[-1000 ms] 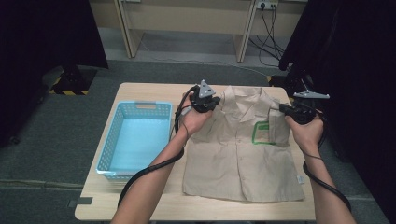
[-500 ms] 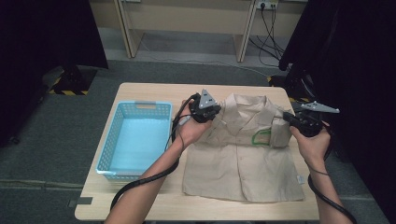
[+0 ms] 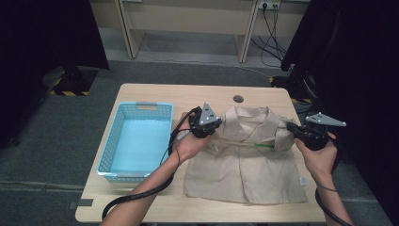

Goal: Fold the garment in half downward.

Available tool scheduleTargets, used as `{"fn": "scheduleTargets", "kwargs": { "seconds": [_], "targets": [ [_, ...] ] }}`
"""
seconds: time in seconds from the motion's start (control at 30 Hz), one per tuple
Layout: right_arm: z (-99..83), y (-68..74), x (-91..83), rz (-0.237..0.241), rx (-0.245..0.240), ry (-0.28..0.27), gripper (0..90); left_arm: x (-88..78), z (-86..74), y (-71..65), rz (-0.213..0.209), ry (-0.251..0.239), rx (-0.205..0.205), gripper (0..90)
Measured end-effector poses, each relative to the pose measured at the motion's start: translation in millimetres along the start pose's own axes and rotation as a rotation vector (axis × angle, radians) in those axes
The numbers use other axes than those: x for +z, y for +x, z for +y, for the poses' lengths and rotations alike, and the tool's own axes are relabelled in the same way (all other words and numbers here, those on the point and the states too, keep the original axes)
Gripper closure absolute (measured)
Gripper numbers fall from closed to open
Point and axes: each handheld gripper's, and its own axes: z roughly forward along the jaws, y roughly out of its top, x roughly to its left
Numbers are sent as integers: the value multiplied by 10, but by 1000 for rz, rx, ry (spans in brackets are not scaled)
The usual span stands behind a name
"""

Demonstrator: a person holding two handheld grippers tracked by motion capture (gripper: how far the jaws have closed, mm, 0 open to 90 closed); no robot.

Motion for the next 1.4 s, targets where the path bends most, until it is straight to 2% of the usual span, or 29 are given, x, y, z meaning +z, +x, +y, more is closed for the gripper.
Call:
{"fn": "scheduleTargets", "kwargs": {
  "seconds": [0.27,0.4,0.57,0.77,1.03,1.4],
  "targets": [
    [-159,39,-124,9,-22,5,898,-69,-85,-156,-21,31,51,883],
    [-220,51,-154,12,-28,12,898,-71,-135,-218,-28,43,62,882],
    [-299,58,-157,13,-29,26,897,-22,-215,-282,-39,68,68,882],
    [-389,26,-125,5,-31,49,896,33,-271,-351,-52,76,74,880],
    [-520,62,-183,15,-31,57,894,22,-371,-417,-71,91,69,875],
    [-713,125,-244,37,-42,102,890,-13,-503,-570,-101,123,84,873]
  ]
}}
